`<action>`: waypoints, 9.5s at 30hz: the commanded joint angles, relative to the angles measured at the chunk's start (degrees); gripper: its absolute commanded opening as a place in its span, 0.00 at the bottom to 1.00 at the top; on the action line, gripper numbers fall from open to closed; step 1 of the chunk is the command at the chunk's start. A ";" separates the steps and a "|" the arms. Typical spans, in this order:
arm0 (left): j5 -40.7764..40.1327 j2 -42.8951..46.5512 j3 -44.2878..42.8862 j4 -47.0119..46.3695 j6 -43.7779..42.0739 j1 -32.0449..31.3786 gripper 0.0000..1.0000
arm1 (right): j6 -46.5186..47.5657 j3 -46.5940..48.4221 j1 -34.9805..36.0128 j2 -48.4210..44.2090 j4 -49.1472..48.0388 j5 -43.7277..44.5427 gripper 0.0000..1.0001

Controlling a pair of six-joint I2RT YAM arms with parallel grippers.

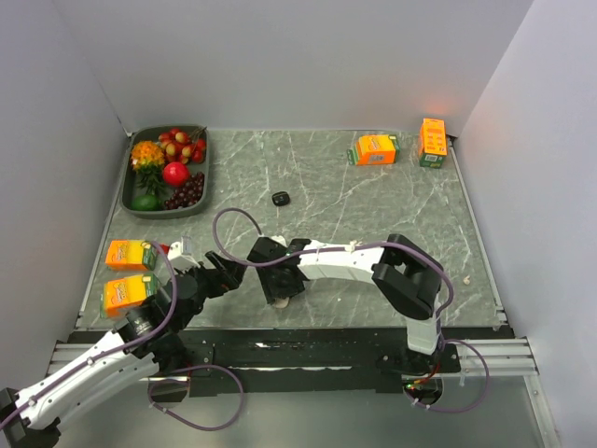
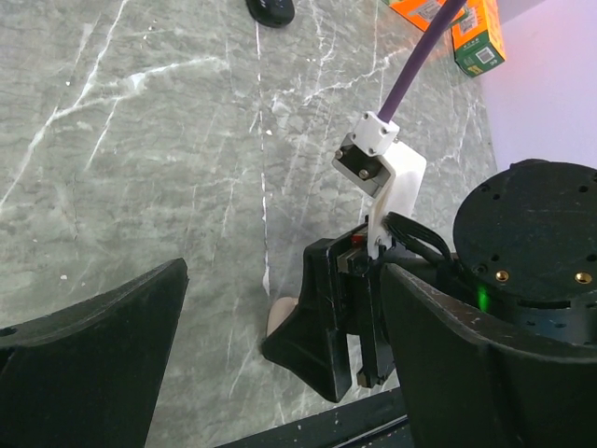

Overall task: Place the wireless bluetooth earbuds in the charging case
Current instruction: Adjust the charging case at the center of the board, then pick up the charging case at the center of the board.

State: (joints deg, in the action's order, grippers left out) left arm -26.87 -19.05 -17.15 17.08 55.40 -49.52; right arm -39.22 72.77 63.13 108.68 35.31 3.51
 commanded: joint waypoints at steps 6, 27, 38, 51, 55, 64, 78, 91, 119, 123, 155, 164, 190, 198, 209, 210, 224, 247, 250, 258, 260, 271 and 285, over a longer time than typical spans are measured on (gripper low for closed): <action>-0.72 -1.78 -0.08 -2.93 0.24 -0.05 0.90 | -6.39 -4.83 -12.85 -6.46 -3.66 -2.89 0.05; -2.57 -7.23 0.09 -6.80 0.68 -0.05 0.91 | -19.40 3.17 -25.60 2.41 -4.11 -8.52 0.62; -1.34 -9.34 0.01 -8.73 0.06 -0.05 0.97 | -14.75 3.17 -25.69 1.72 -2.88 -9.49 0.79; -6.62 -23.90 -3.41 -13.04 11.65 -0.05 0.96 | -5.87 0.20 -25.60 -21.30 6.18 12.56 0.88; -2.15 -45.04 -14.99 -9.44 11.67 -0.23 0.96 | -3.77 -8.07 -25.43 -32.90 1.00 14.86 0.87; 6.74 -57.83 -17.91 -25.00 6.13 -1.37 0.45 | 3.45 -14.85 -24.81 -43.11 -2.69 8.37 0.68; -2.46 -49.30 -20.40 -1.89 17.28 -1.72 0.61 | 27.51 -8.10 -19.38 -21.98 -10.70 -2.98 0.90; -3.27 -11.29 0.53 8.49 24.76 -1.81 0.92 | 38.69 0.96 -16.65 -5.51 -10.26 -5.80 1.00; -2.22 -5.65 3.61 8.67 23.27 -1.72 0.95 | 36.06 8.08 -15.14 6.45 -1.12 1.24 0.72; -2.13 -5.47 3.79 8.41 23.09 -1.72 0.94 | 31.33 9.66 -15.15 6.72 0.72 1.85 0.57; -8.55 -8.46 -0.08 13.07 23.97 -1.72 0.99 | -28.63 12.13 -18.66 5.58 13.38 7.03 0.95; -10.66 -18.80 -5.96 7.54 12.02 -1.90 0.96 | -22.66 5.37 -18.57 -11.01 16.11 20.46 1.00; -10.22 -73.16 -39.91 -4.23 19.75 -12.88 0.96 | 2.74 -14.06 -19.45 -48.56 4.16 25.41 0.99; -8.81 -77.28 -43.94 2.77 17.73 -12.71 0.96 | 4.50 -15.20 -19.71 -50.41 3.80 25.41 0.99; -2.22 -81.84 -44.19 2.07 13.16 -8.76 0.96 | 5.03 -17.66 -20.94 -52.78 1.43 23.39 0.99; -2.13 -83.59 -45.85 2.86 13.25 -8.49 0.97 | 5.21 -17.93 -20.95 -53.22 1.08 23.30 0.99; -1.87 -91.95 -53.96 12.17 12.63 -7.88 0.95 | 5.91 -19.16 -22.44 -54.01 -0.07 22.07 0.99; -0.63 -96.97 -52.55 21.59 12.72 -7.09 0.80 | 5.30 -21.97 -24.64 -55.33 -2.44 19.17 0.99; -0.99 -96.09 -51.67 22.03 12.37 -7.44 0.81 | 5.47 -21.97 -24.81 -55.25 -2.61 19.08 0.99; -0.37 -97.67 -52.63 21.68 10.61 -8.40 0.82 | 5.38 -21.80 -24.90 -54.37 -2.88 18.29 0.99; -0.46 -97.67 -53.43 21.94 10.17 -8.93 0.82 | 5.47 -21.88 -24.99 -54.45 -2.88 18.38 0.99; 1.03 -95.82 -50.26 19.84 10.43 -10.69 0.81 | 4.95 -22.15 -24.99 -53.66 -3.49 17.24 0.99; 2.97 -96.88 -49.75 17.81 12.28 -10.34 0.43 | 4.68 -22.59 -25.08 -55.07 -2.18 17.50 0.99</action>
State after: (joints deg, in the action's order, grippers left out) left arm -34.46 -111.90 -72.69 32.03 64.60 -59.61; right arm -34.22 50.28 38.57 54.76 33.74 20.32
